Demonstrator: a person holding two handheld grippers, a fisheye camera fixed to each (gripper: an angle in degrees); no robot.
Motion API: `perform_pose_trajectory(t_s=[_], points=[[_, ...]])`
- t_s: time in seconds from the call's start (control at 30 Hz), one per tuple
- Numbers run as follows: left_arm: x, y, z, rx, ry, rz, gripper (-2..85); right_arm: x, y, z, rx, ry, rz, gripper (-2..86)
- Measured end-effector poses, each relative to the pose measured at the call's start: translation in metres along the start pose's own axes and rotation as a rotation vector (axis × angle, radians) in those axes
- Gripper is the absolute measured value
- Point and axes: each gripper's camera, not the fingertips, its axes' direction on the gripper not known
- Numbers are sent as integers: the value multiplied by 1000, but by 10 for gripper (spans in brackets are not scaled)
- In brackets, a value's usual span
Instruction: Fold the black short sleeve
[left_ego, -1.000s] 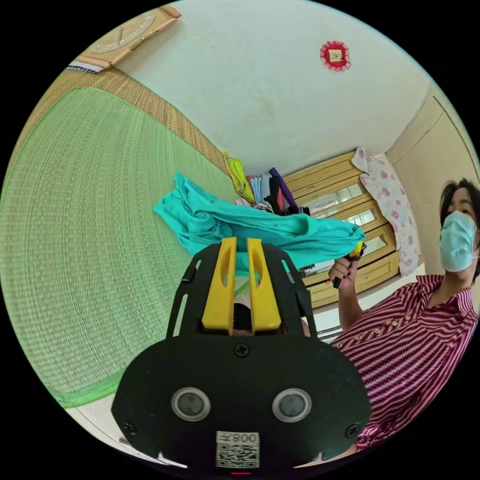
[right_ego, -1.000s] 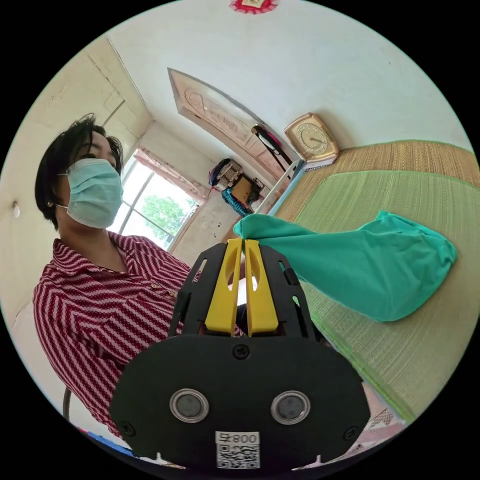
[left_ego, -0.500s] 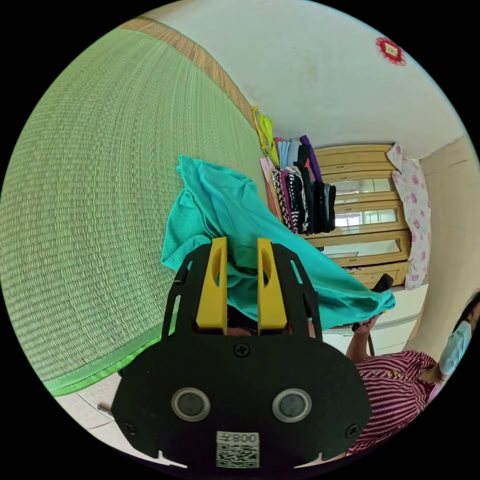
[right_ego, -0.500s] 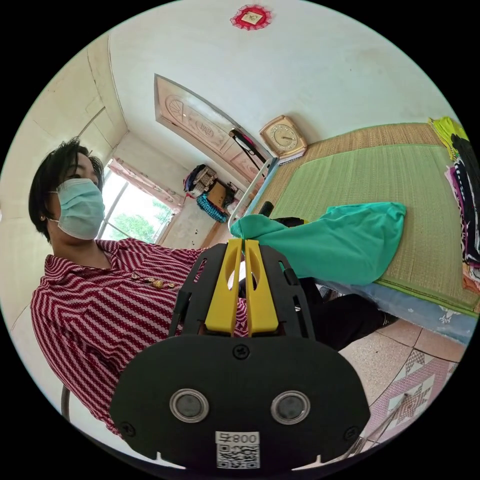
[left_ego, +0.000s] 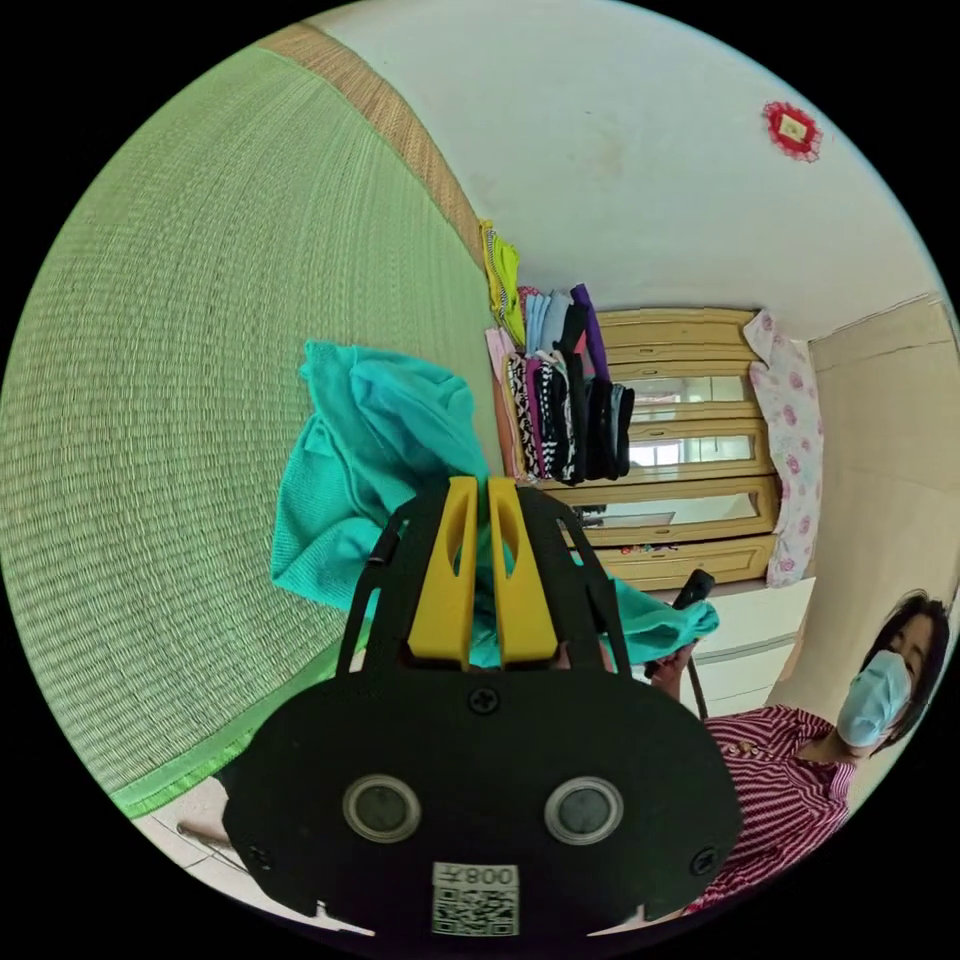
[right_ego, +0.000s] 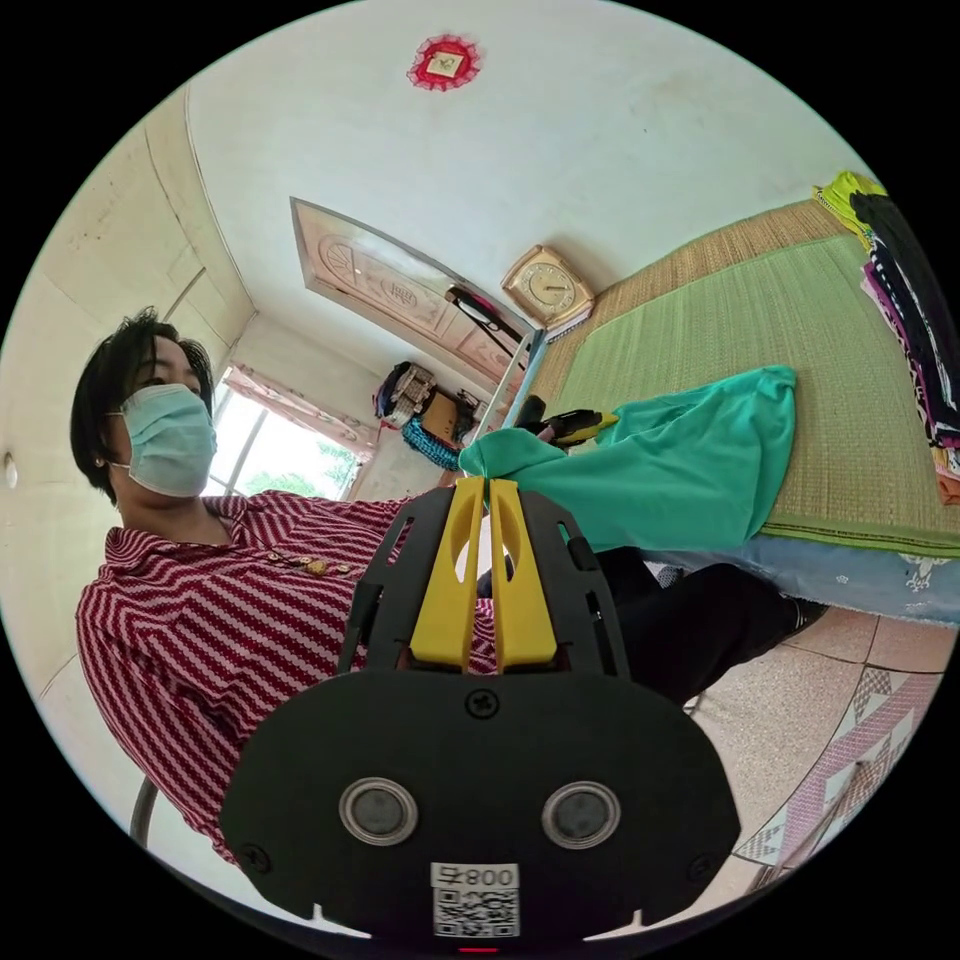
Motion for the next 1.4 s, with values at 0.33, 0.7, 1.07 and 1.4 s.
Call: perform_pose_trajectory(t_s=[0.33,0.7,1.07,1.4], points=[[-10,59,-46,85,65,122,15,-39,-11,-57,41,1,4,5],[9,143,-129,339,175,321,13,-126,-54,-125,141,58,-124,4],[57,273,-185,485,48,665,13,-208,-111,-158,168,127,-270,4],[-146,363,-91,310,17,217,12,-52,0,-75,-57,147,229,8]])
